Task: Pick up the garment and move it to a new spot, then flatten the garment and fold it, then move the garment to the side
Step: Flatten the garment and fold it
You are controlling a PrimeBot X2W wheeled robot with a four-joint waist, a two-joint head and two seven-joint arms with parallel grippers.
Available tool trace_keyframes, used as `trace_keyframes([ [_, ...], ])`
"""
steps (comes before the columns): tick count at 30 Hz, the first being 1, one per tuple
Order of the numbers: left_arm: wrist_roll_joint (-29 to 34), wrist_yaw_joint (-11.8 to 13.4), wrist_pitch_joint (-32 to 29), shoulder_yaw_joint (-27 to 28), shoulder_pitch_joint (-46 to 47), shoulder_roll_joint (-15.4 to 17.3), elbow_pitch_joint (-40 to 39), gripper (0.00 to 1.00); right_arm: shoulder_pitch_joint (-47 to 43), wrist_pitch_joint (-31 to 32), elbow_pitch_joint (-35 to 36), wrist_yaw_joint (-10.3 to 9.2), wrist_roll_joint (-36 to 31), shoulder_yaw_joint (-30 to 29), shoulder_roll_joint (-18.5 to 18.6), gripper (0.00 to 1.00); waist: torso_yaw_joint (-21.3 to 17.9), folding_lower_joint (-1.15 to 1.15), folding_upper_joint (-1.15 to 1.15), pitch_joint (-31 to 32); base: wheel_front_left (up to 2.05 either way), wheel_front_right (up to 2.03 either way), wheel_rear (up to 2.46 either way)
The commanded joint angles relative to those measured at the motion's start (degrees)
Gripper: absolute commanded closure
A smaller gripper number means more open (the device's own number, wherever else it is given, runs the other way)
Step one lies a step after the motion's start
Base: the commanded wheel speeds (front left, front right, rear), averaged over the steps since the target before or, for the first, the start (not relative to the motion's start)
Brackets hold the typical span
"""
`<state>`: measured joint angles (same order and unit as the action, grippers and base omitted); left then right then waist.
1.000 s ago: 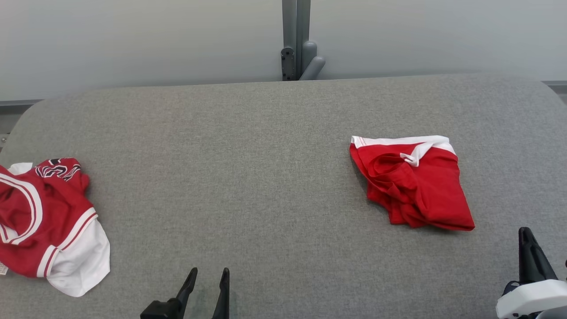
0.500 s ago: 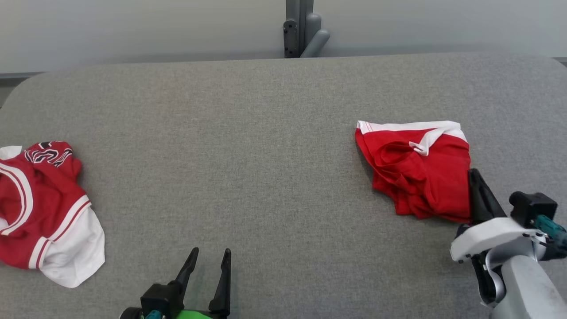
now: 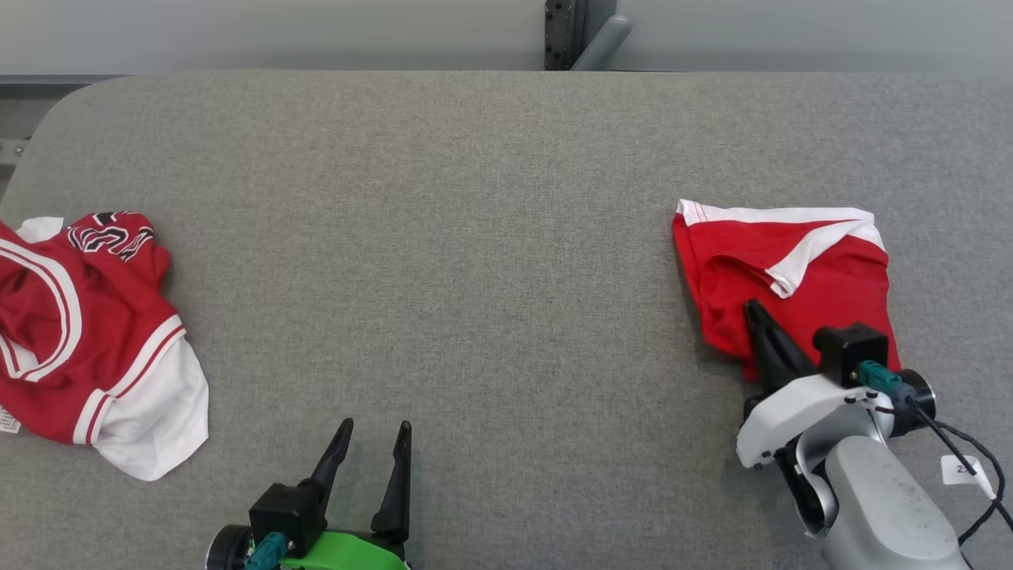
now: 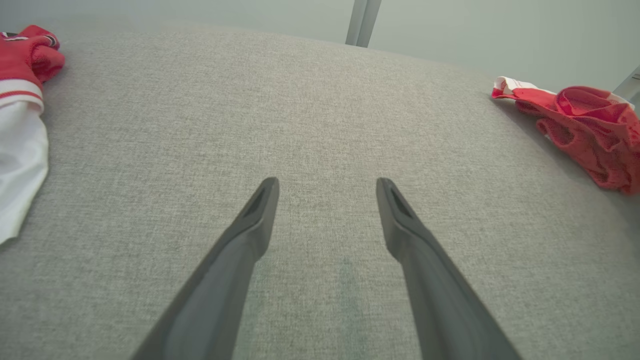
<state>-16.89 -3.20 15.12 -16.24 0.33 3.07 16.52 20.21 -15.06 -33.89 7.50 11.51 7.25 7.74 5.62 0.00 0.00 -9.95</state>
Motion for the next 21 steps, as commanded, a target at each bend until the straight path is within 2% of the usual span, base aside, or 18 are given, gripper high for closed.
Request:
trace_keyframes([
  [1, 0.6, -0.4, 0.0, 0.5, 0.4, 0.0, -0.2, 0.00, -0.8, -0.2, 0.5, -0.02, 0.3, 1.5, 0.2, 1.00, 0.5, 0.00, 0.00, 0.2, 0.00, 0.00, 0.00],
  [7, 0.7, -0.4, 0.0, 0.9, -0.7, 0.0, -0.3, 0.00, -1.8, -0.2, 2.4, -0.02, 2.0, 6.9, 0.0, 1.00, 0.5, 0.00, 0.00, 0.7, 0.00, 0.00, 0.00],
  [15, 0.3, 0.0, 0.0, 1.2, -1.6, -0.1, -0.8, 0.00, -4.6, -0.2, 8.1, -0.02, 3.9, 5.6, 1.7, 1.00, -1.2, 0.00, 0.00, 1.2, 0.00, 0.00, 0.00],
  [21, 0.7, -0.2, 0.0, 1.1, -1.3, -0.1, -0.9, 0.00, -4.5, -0.2, 8.0, -0.02, 4.3, 4.4, 3.3, 1.00, -2.7, 0.00, 0.00, 0.4, 0.00, 0.00, 0.00],
])
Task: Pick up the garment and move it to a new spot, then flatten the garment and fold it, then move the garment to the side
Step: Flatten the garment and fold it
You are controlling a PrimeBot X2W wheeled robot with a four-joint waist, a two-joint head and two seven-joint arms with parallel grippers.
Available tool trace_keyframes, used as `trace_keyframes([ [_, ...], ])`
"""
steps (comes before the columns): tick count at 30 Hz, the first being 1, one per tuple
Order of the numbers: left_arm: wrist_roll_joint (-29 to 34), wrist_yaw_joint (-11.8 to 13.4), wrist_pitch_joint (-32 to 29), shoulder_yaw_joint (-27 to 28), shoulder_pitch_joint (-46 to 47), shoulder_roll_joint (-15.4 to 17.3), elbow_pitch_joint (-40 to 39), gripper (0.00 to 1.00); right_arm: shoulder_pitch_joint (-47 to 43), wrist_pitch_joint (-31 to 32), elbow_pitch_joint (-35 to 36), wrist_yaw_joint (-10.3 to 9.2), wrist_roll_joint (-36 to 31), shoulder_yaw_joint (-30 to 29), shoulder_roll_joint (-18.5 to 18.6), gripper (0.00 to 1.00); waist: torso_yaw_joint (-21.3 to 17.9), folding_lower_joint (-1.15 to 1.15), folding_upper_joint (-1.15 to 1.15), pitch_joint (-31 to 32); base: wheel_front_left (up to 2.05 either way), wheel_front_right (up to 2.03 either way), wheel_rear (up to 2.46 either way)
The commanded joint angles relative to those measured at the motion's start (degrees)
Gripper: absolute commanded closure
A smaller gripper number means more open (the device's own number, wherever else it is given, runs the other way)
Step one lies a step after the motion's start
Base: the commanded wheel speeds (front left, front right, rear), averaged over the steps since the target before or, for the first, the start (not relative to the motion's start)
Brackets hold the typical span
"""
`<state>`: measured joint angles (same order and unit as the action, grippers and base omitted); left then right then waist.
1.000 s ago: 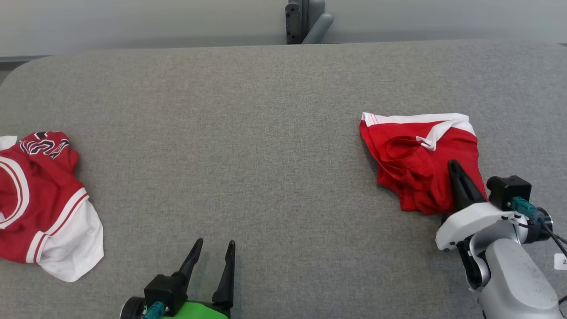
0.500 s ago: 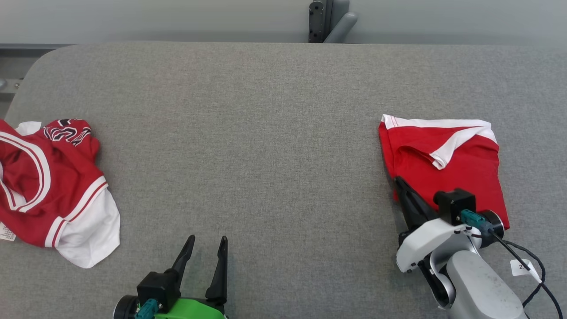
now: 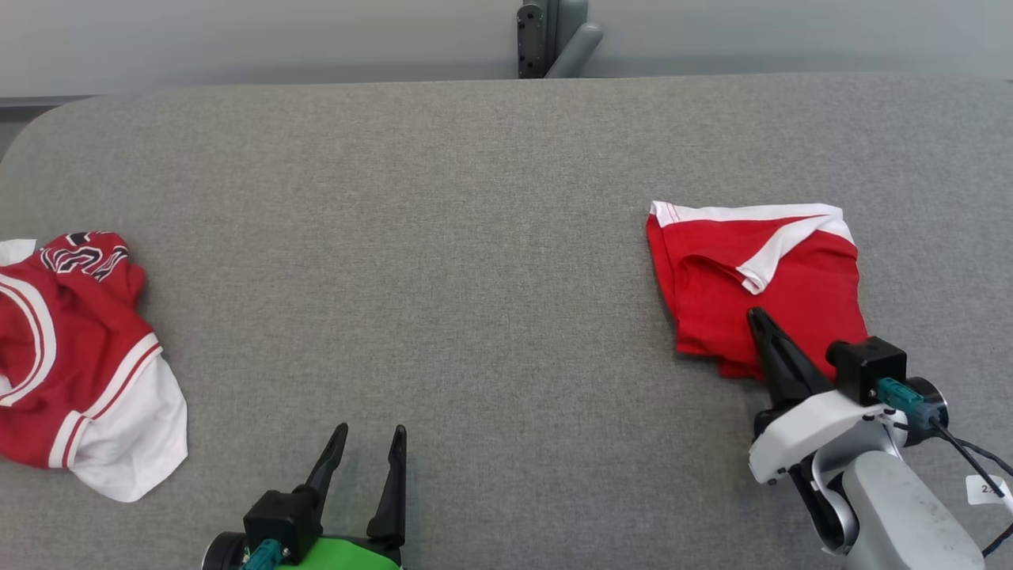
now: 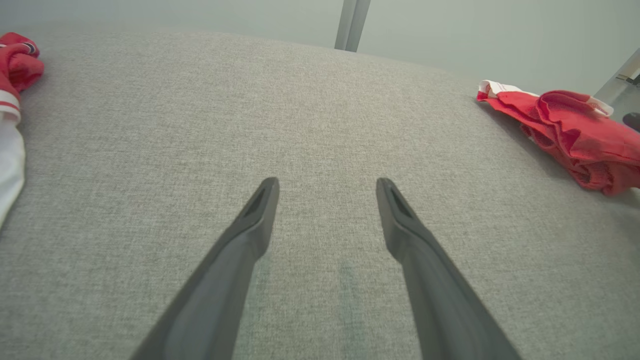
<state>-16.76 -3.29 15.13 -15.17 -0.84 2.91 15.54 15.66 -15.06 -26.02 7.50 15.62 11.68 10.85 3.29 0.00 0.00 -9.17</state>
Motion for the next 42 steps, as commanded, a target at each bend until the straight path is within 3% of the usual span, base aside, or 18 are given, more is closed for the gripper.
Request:
trace_keyframes([
  [1, 0.7, -0.2, 0.0, 0.0, 0.1, 0.0, 0.0, 0.00, 0.5, -0.2, -0.6, -0.02, 0.3, -0.3, 0.5, 1.00, -0.6, 0.00, 0.00, -0.6, 0.00, 0.00, 0.00],
  [18, 1.2, -0.7, 0.0, -0.5, 1.7, 0.0, 0.8, 0.00, 11.5, 2.0, -13.7, -0.02, 2.8, 4.5, 3.2, 1.00, 0.0, 0.00, 0.00, -1.8, 0.00, 0.00, 0.00],
  [36, -0.2, -0.8, 0.0, -3.2, 4.1, 0.0, 1.9, 0.00, 25.8, 2.8, -27.5, -0.02, 4.7, 7.4, 5.0, 1.00, 6.6, 0.00, 0.00, -3.1, 0.00, 0.00, 0.00],
  [42, -1.1, -0.3, 0.0, -3.3, 3.2, 0.0, 1.5, 0.00, 27.5, 1.7, -30.3, -0.02, 4.5, 9.0, 4.3, 1.00, 7.0, 0.00, 0.00, -2.2, 0.00, 0.00, 0.00],
])
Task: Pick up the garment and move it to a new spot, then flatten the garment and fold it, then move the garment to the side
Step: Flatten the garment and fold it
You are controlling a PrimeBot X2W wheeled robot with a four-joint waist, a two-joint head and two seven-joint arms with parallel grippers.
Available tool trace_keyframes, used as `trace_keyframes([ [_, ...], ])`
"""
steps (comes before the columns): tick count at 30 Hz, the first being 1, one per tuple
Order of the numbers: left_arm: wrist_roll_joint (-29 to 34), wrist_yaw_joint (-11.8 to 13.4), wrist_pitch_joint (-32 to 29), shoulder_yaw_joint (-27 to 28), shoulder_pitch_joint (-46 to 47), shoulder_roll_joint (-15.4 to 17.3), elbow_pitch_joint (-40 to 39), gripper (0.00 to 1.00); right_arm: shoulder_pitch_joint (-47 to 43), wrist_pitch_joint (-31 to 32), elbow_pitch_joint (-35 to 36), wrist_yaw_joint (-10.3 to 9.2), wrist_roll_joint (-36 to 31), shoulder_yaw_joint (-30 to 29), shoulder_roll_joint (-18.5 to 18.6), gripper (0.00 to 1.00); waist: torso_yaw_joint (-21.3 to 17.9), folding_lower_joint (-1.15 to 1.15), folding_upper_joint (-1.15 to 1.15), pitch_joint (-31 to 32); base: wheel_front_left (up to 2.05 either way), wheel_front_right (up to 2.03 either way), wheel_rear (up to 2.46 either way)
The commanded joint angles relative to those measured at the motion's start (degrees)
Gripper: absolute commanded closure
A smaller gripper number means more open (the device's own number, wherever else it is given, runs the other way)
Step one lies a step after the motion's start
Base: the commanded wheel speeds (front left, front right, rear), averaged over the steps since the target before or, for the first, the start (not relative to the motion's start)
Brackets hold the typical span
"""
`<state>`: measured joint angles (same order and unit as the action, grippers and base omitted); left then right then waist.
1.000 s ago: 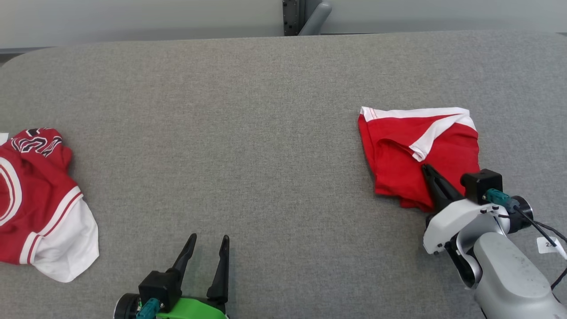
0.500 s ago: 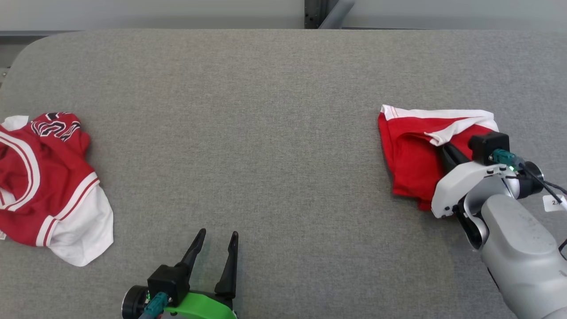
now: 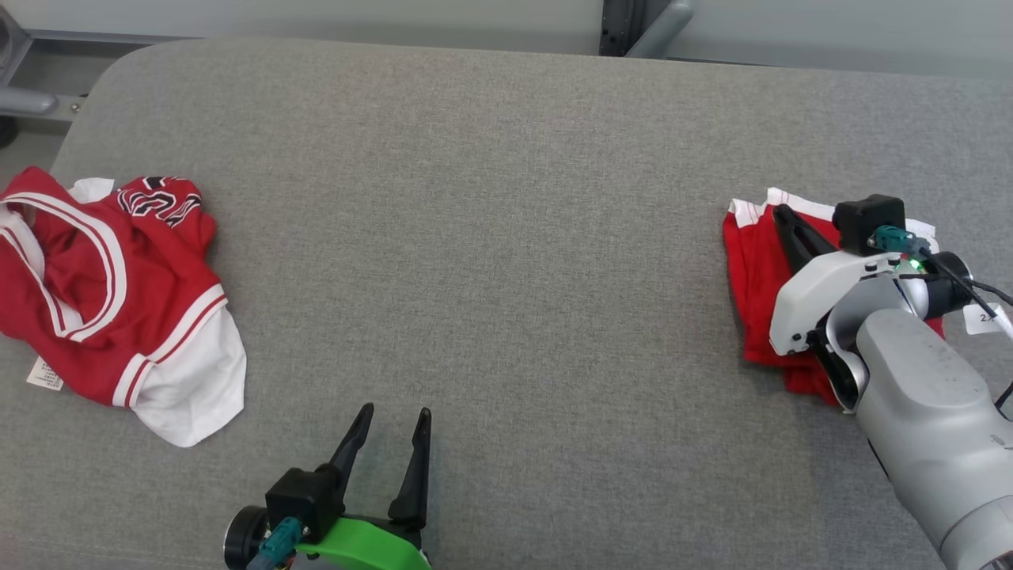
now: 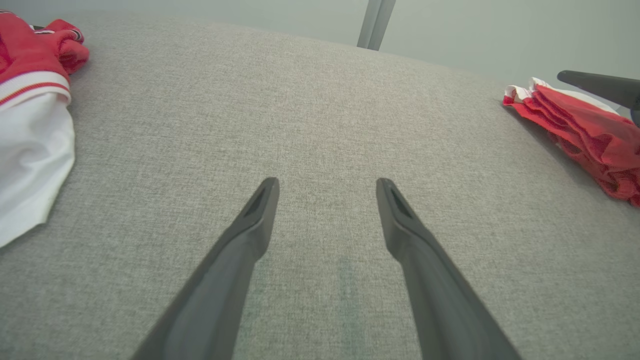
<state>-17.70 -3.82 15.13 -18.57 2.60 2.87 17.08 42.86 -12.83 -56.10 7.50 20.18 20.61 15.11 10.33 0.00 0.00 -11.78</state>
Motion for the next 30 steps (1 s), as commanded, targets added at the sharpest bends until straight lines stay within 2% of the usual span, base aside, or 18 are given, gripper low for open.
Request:
trace_keyframes([
  [1, -0.4, 0.4, 0.0, 0.2, -0.5, 0.1, -0.2, 0.00, 0.4, -0.8, -0.2, -0.02, 0.0, 0.5, -0.2, 1.00, -0.2, 0.00, 0.00, 0.7, 0.00, 0.00, 0.00],
  [3, -0.7, 0.6, 0.0, 0.7, -0.9, 0.1, -0.5, 0.00, 0.0, -1.5, 0.4, -0.02, -0.3, 1.4, -0.3, 1.00, -0.7, 0.00, 0.00, 1.5, 0.00, 0.00, 0.00],
  [4, -0.7, 0.8, 0.0, 0.9, -1.1, 0.1, -0.6, 0.00, -0.5, -1.8, 1.1, -0.02, -0.5, 1.6, -0.2, 0.94, -1.0, 0.00, 0.00, 1.9, 0.00, 0.00, 0.00],
  [5, -0.6, 0.9, 0.0, 1.5, -1.5, 0.1, -0.8, 0.00, -1.9, -2.2, 3.0, -0.02, -1.0, 1.6, 0.1, 0.51, -1.7, 0.00, 0.00, 3.0, 0.00, 0.00, 0.00],
  [6, -0.5, 0.9, 0.0, 1.8, -1.9, 0.1, -0.8, 0.00, -2.8, -2.4, 4.3, -0.02, -1.3, 1.3, 0.2, 0.15, -2.2, 0.00, 0.00, 3.7, 0.00, 0.00, 0.00],
  [7, -0.3, 0.9, 0.0, 2.3, -2.2, 0.1, -0.9, 0.00, -3.6, -2.4, 6.5, -0.02, -1.8, 0.6, 0.6, 0.00, -2.6, 0.00, 0.00, 4.2, 0.00, 0.00, 0.00],
  [14, 0.5, 0.9, 0.0, 7.0, -4.0, 0.1, -1.8, 0.00, -16.8, -2.4, 24.9, -0.03, -6.1, -9.0, 1.6, 0.00, -5.7, 0.00, 0.00, 7.8, 0.00, 0.00, 0.00],
  [19, 1.0, 0.4, 0.0, 10.6, -5.2, 0.1, -2.7, 0.00, -28.5, -2.4, 35.5, -0.03, -8.5, -18.0, 0.1, 0.00, -7.2, 0.00, 0.00, 10.0, 0.00, 0.00, 0.00],
  [23, 1.6, -0.2, 0.0, 12.6, -5.9, 0.1, -2.8, 0.00, -36.6, -2.4, 40.4, -0.03, -9.6, -23.9, -1.3, 0.00, -7.7, 0.00, 0.00, 11.3, 0.00, 0.00, 0.00],
  [30, 2.0, -1.8, 0.0, 13.3, -6.1, 0.1, -1.7, 0.00, -44.8, -2.4, 43.6, -0.03, -11.0, -30.3, -2.5, 0.00, -7.9, 0.00, 0.00, 12.4, 0.00, 0.00, 0.00],
])
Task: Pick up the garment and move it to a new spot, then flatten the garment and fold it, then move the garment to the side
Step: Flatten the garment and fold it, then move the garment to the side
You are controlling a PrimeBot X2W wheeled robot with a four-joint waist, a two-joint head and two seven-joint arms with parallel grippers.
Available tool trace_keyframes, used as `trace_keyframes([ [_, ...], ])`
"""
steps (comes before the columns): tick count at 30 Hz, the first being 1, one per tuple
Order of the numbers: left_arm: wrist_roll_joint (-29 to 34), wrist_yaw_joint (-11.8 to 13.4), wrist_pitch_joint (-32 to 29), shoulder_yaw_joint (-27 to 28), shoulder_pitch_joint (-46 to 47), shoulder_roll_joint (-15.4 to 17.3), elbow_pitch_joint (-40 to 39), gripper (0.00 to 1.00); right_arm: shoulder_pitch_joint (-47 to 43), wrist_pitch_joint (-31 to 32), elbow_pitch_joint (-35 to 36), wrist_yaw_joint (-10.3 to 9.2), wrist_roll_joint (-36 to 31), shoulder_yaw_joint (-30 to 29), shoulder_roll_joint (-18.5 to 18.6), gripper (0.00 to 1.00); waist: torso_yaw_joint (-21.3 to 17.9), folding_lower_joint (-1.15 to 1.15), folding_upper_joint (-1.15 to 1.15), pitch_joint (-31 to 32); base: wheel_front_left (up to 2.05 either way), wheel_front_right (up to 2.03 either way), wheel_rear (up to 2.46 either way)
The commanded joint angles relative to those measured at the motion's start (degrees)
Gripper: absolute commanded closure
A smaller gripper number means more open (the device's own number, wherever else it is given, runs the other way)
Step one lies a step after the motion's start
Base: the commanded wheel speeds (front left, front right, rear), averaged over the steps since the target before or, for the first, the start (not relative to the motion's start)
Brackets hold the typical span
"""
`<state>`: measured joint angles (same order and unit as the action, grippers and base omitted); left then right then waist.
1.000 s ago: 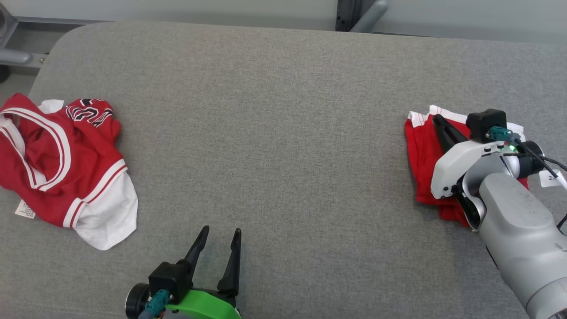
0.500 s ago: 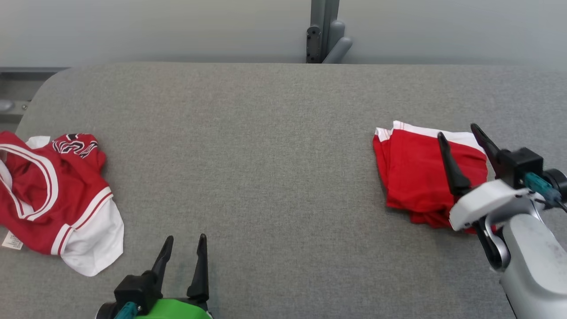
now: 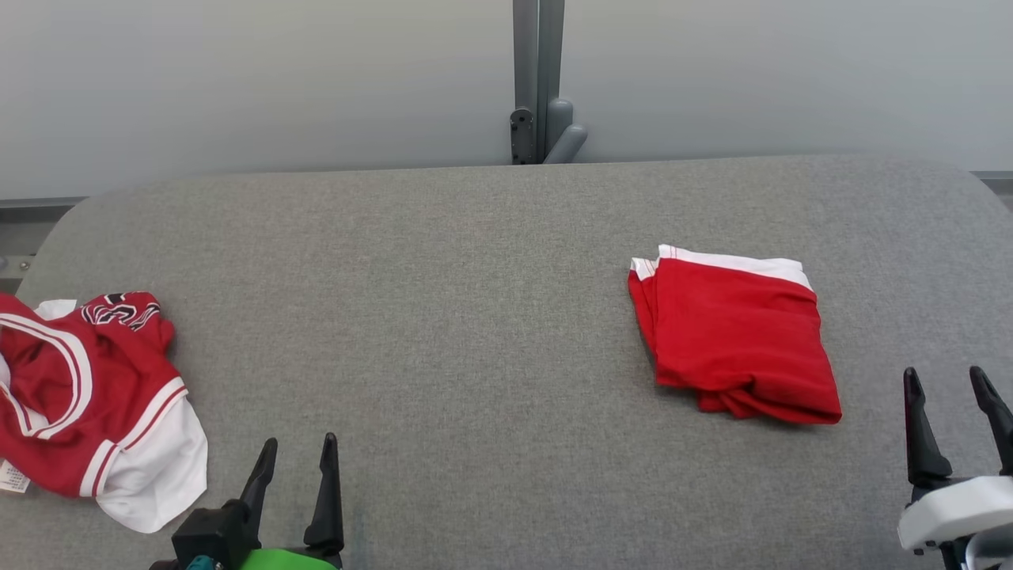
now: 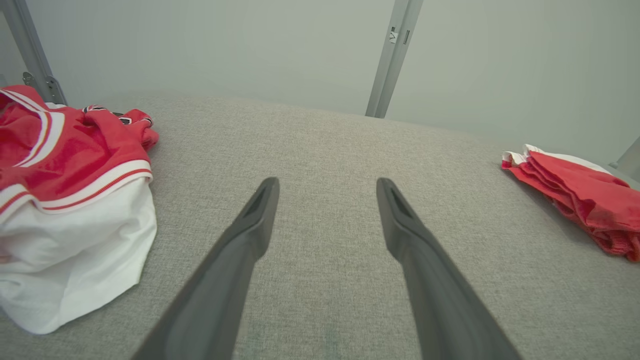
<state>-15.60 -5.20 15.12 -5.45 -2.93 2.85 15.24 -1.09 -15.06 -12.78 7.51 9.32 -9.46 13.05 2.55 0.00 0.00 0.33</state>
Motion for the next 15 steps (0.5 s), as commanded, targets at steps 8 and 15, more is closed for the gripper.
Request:
trace_keyframes([
  [8, -0.6, -1.4, 0.0, 0.4, -0.9, 0.1, 1.2, 0.00, -5.7, -0.2, -0.3, -0.04, -0.5, -2.0, -2.9, 0.00, -0.7, 0.00, 0.00, 1.0, 0.00, 0.00, 0.00],
  [15, -0.8, -1.6, 0.0, 0.9, -1.3, 0.1, 1.0, 0.00, -6.0, -0.2, -0.8, -0.05, -0.8, -2.2, -4.6, 0.00, -1.0, 0.00, 0.00, 0.7, 0.00, 0.00, 0.00],
])
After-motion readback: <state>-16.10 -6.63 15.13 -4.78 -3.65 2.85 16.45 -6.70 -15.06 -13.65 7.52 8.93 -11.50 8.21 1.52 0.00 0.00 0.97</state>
